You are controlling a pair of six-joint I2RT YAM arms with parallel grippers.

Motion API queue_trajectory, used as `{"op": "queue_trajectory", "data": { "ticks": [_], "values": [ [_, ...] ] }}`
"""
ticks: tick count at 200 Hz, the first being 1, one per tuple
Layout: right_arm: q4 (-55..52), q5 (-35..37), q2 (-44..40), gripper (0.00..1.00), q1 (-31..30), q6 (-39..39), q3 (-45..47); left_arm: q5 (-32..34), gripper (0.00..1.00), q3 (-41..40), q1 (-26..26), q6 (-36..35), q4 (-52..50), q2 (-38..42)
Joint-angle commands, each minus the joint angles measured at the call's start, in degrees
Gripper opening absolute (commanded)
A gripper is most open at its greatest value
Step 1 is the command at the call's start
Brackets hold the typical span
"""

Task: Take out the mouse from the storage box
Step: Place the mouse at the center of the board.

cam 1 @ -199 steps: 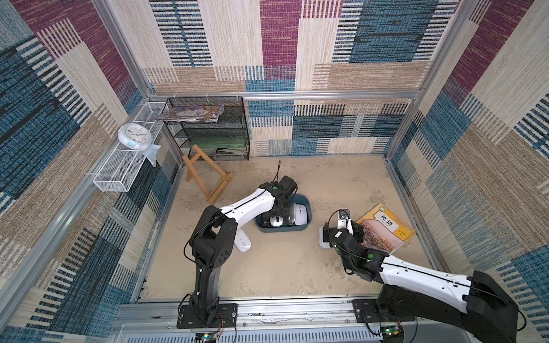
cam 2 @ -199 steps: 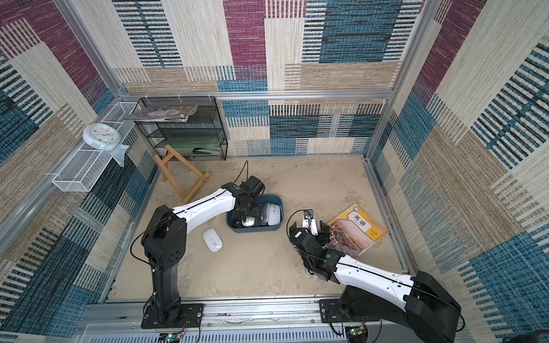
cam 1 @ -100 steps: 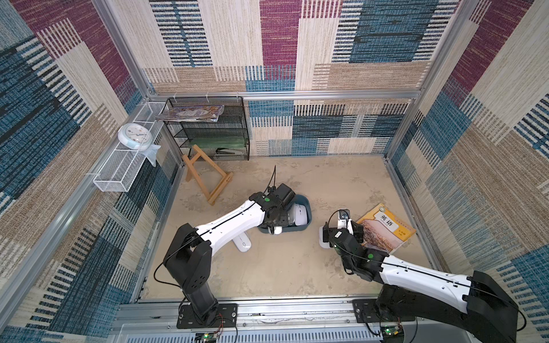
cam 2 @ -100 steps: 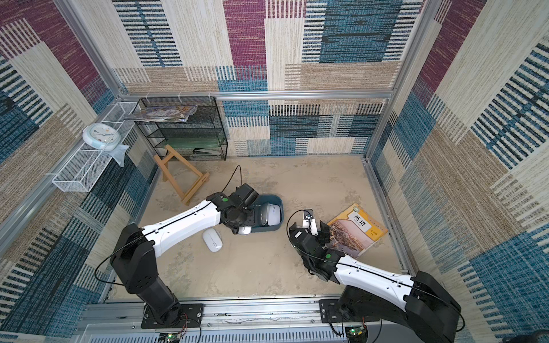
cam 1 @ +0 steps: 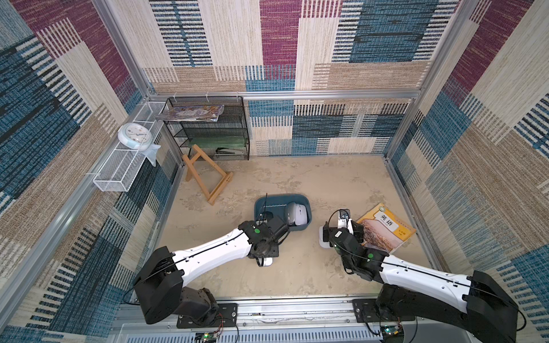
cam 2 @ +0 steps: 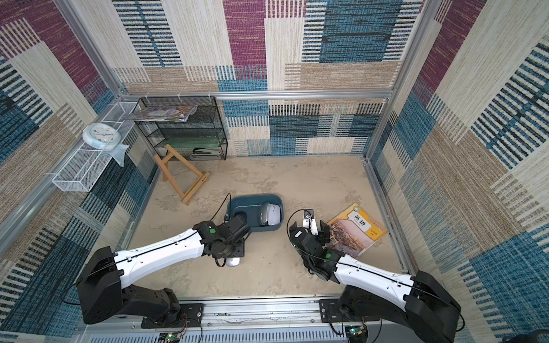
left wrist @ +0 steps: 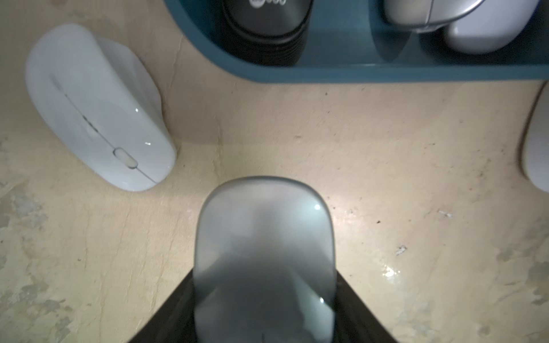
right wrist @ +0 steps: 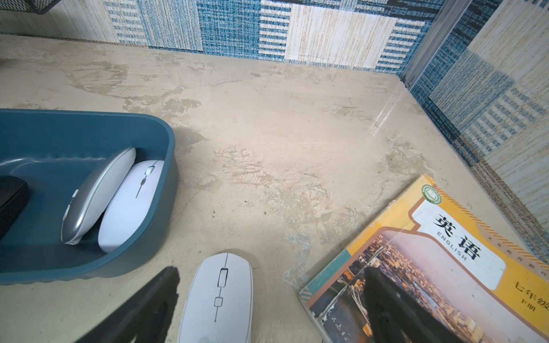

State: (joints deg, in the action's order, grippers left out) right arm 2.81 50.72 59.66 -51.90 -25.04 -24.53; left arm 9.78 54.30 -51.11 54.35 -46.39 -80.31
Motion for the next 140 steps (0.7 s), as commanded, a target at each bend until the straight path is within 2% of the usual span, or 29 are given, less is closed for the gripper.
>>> {"op": "queue_trajectory", "data": {
  "ticks": [1,51,106,140],
  "values": [
    [0.09,0.17,0.35,0.99,-0.04,-0.41,-0.60,0.33,0.55,-2.03,-0.54,4.30,-0.18,1.12],
    [-0.47,0.43,0.90,0.99,-0.04,-0.77,-0.96,-1.98,0.55,-5.99,-1.81,6.28,4.41,-1.75],
    [-0.34,0.43,1.07,0.99,-0.04,-0.67,-0.95,-2.90,0.55,-6.21,-2.76,5.77,7.51,-7.28],
    [-0.33,0.52,1.24,0.99,-0.04,-0.75,-0.95,-3.00,0.60,-6.67,-2.81,5.69,8.78,-8.60]
  ]
}}
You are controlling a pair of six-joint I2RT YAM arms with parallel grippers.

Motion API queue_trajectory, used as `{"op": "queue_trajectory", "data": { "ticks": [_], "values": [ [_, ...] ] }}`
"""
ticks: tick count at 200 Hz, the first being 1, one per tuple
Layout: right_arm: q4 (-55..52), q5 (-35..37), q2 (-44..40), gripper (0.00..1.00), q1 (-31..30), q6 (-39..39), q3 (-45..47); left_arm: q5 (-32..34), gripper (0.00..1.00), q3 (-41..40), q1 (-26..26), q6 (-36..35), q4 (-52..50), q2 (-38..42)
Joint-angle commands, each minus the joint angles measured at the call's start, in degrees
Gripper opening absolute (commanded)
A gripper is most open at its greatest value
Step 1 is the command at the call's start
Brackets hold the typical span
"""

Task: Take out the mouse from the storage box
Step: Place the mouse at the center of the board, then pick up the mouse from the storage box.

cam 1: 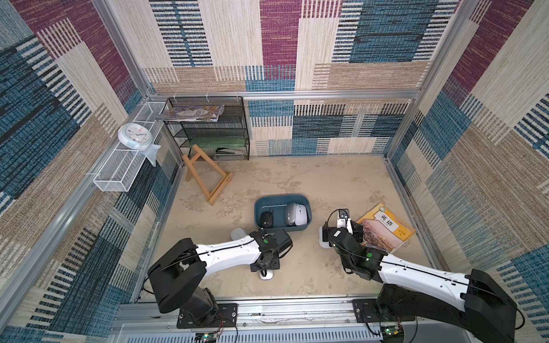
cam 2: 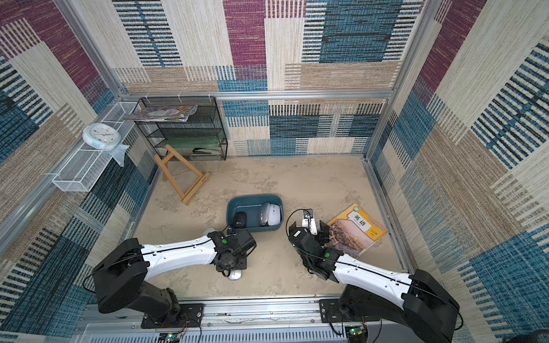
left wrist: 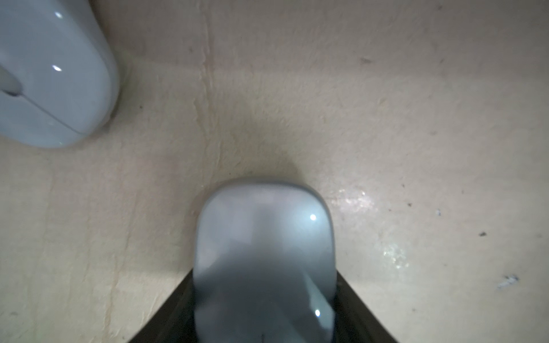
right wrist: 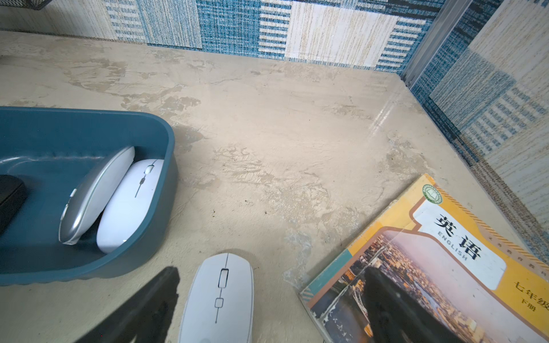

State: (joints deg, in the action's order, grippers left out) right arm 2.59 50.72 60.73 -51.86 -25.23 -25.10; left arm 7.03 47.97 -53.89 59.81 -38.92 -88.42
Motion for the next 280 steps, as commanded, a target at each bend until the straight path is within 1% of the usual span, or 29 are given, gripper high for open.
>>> {"op": "queue_trajectory", "data": {
  "ticks": [1,14,34,56,70,82,105,116,129,154,167,178,208,232,249,261,280],
  "values": [
    [-0.12,0.57,0.17,0.99,-0.09,-0.49,-0.39,-0.25,0.61,-0.33,-0.05,0.27,1.35,-0.51],
    [-0.06,0.61,0.18,0.99,-0.08,-0.61,-0.38,-0.35,0.62,-0.52,-0.07,0.24,1.78,-0.61],
    [-0.04,0.65,0.44,0.99,-0.09,-0.65,-0.45,-0.29,0.68,-0.59,-0.03,0.06,2.08,-0.65],
    [-0.04,0.54,0.75,0.99,-0.04,-0.51,-0.49,-0.28,0.78,-0.60,-0.08,-0.74,2.63,0.10],
    [-0.04,0.35,1.13,0.99,-0.04,-0.38,-0.69,0.37,0.85,-0.66,-0.07,-1.63,2.96,1.78],
    [-0.25,0.27,1.48,0.99,-0.07,-0.43,-0.91,1.63,0.89,-0.37,0.09,-2.86,2.84,3.94],
    [-1.18,-0.18,1.89,1.00,-0.07,-0.50,-1.68,4.79,0.95,-0.60,2.50,-6.41,2.45,10.53],
    [-3.63,-0.27,1.94,0.99,-0.08,-1.32,-3.22,6.09,0.97,-2.27,4.32,-8.01,3.46,15.45],
    [-6.78,-0.80,1.94,0.99,-0.07,-2.56,-5.57,7.26,0.99,-4.30,7.16,-10.01,4.24,21.53],
    [-8.33,-4.47,3.57,1.00,0.00,-0.21,-10.24,10.07,0.99,-7.99,13.16,-14.56,4.80,32.37],
    [-10.61,-5.16,6.57,1.00,0.02,-1.09,-14.06,12.42,0.99,-9.63,15.96,-16.86,5.56,37.12],
    [-12.64,-5.81,10.02,0.99,0.00,-1.84,-17.64,15.82,0.99,-10.86,17.31,-18.11,5.90,40.73],
    [-20.13,-7.59,21.87,0.95,0.00,-4.76,-30.01,22.71,0.99,-14.75,18.81,-21.79,9.17,48.16],
    [-25.16,-9.84,31.64,0.95,-0.07,-4.58,-39.56,22.80,0.99,-19.17,19.00,-23.55,13.18,51.70],
    [-27.85,-11.13,37.30,0.95,0.00,-4.65,-45.05,24.12,0.99,-21.49,19.00,-24.54,13.82,53.10],
    [-29.49,-12.18,40.96,0.95,0.00,-4.55,-48.76,25.30,0.99,-22.20,19.08,-24.23,13.62,54.12],
    [-32.50,-13.37,46.89,0.95,0.00,-5.24,-54.58,24.53,0.99,-22.05,19.13,-25.46,14.30,55.69]
  ]
}}
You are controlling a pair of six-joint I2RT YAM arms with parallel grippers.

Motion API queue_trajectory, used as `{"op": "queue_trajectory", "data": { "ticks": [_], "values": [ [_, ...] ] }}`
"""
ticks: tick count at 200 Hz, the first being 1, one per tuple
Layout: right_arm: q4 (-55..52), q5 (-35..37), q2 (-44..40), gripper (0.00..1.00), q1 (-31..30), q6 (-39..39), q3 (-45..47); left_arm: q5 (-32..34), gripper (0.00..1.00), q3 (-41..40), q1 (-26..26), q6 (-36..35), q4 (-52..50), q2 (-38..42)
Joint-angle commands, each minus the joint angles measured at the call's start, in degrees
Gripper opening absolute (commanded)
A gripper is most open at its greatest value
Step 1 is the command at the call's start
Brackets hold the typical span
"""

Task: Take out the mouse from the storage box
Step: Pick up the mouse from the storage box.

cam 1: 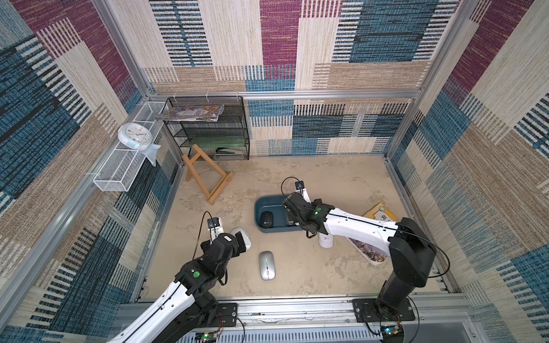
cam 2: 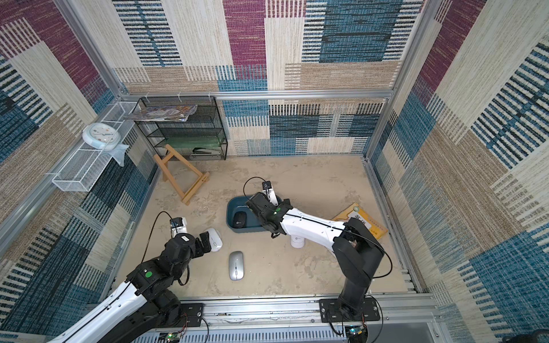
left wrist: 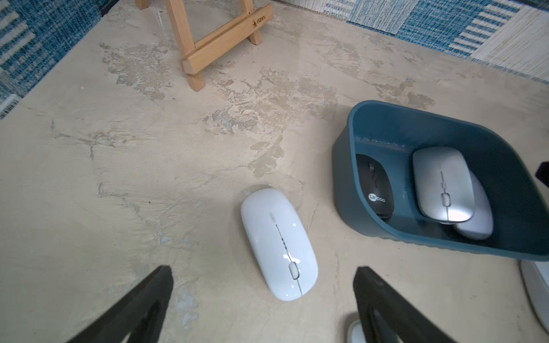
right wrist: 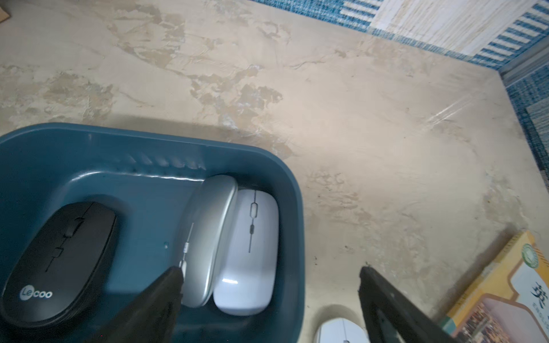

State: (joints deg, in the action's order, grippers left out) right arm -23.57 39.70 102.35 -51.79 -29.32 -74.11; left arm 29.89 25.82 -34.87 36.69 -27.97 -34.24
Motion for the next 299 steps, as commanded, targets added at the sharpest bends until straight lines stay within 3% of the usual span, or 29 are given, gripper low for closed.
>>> {"op": "queue_trajectory", "data": {
  "ticks": [1,56,101,224,264,299],
  "values": [
    [-6.50,-2.40,5.56,0.95,-0.07,-1.16,-5.90,1.66,0.99,0.10,0.09,-2.46,3.40,1.52],
    [-15.40,-3.31,18.85,0.95,0.10,-3.25,-21.37,2.54,0.99,1.50,0.09,-2.70,1.15,3.44],
    [-19.52,-5.31,24.40,0.94,0.63,-5.05,-28.09,3.58,0.99,2.04,0.15,-1.71,-1.01,5.36],
    [-19.94,-11.63,27.94,0.75,0.48,-3.93,-31.82,4.82,0.99,2.53,0.14,-0.56,-3.06,6.48],
    [-22.98,-10.04,28.55,0.79,0.37,-3.56,-34.09,5.06,0.99,2.52,0.15,-0.65,-2.93,5.94],
    [-21.03,-10.17,26.18,0.81,0.99,-3.13,-30.72,4.91,0.99,2.48,0.10,-0.74,-2.47,5.38]
  ]
}}
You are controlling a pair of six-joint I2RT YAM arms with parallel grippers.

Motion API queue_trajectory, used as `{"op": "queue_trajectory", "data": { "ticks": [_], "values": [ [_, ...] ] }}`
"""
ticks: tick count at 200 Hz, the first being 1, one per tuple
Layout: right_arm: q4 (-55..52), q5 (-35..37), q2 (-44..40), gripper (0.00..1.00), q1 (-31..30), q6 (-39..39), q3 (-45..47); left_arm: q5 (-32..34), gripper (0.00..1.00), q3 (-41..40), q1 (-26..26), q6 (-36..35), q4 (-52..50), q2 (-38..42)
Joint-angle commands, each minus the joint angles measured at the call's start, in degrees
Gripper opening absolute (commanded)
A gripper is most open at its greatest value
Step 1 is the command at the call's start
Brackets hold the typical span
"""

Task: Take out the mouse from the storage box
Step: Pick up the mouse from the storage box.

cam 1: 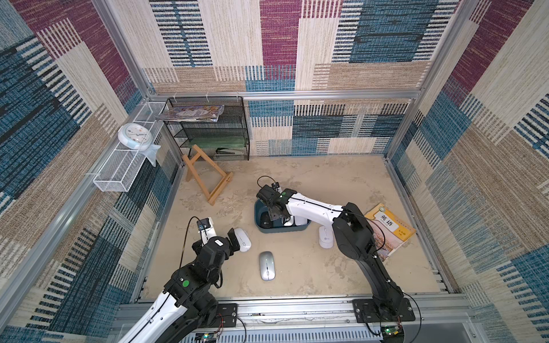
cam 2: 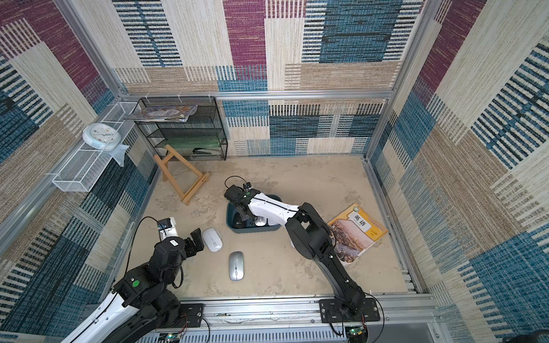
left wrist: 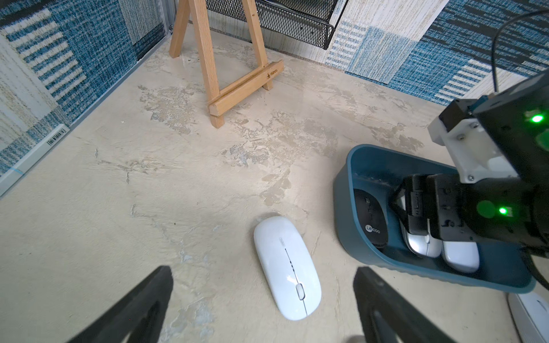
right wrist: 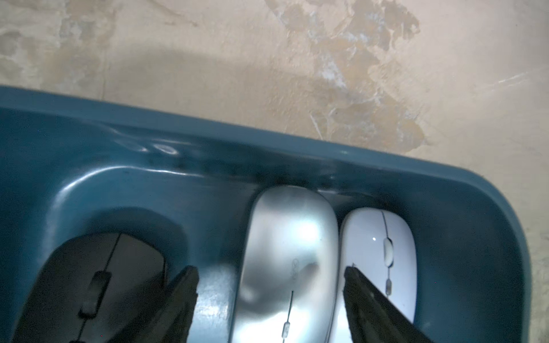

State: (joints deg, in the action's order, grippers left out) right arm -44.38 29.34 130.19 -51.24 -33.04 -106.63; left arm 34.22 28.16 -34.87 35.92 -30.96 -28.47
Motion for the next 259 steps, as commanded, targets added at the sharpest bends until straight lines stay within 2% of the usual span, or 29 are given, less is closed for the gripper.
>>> {"op": "queue_trajectory", "data": {
  "ticks": [1,95,164,209,259],
  "values": [
    [-0.11,0.06,-1.68,0.81,0.49,0.59,1.92,0.58,0.99,0.14,0.09,0.03,0.50,-0.42],
    [2.54,-5.64,-0.17,0.69,1.23,-0.62,4.26,0.72,0.99,0.14,0.15,-0.06,0.73,-1.40],
    [3.41,-7.43,0.31,0.68,1.15,-0.35,3.69,0.73,0.99,0.14,0.11,-0.33,1.10,-1.86],
    [3.96,-6.80,-1.45,0.59,1.11,-0.27,4.06,1.47,0.99,0.40,0.14,-0.41,0.90,-2.55],
    [4.89,-4.03,-5.59,0.56,0.10,-0.05,6.78,1.68,0.99,0.40,0.08,-0.50,1.25,-3.06]
  ]
}}
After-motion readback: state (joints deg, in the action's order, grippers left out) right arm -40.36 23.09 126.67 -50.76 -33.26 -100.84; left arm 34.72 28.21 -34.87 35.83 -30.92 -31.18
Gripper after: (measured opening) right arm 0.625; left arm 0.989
